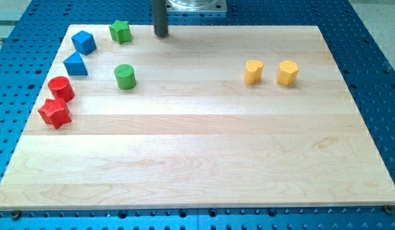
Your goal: Push the green star into the blue cube
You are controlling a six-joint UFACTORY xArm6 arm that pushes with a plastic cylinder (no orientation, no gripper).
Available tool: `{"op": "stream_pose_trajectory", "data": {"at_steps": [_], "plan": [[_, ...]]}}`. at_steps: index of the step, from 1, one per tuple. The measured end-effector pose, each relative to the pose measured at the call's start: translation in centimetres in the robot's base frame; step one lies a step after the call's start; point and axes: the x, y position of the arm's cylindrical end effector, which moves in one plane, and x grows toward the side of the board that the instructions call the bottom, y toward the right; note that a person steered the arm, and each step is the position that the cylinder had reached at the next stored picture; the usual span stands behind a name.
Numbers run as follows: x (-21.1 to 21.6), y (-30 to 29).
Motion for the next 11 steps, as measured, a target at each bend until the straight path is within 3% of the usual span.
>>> {"op": "stream_pose_trajectory", "data": {"at_steps": [1, 2, 3, 4, 6, 10, 11], "plan": [[-0.2, -4.6], [-0.2, -5.5], [0.9, 0.7], [1.2, 0.3], [1.4, -7.1], [1.5, -10.8], [1.4, -8.4]]}}
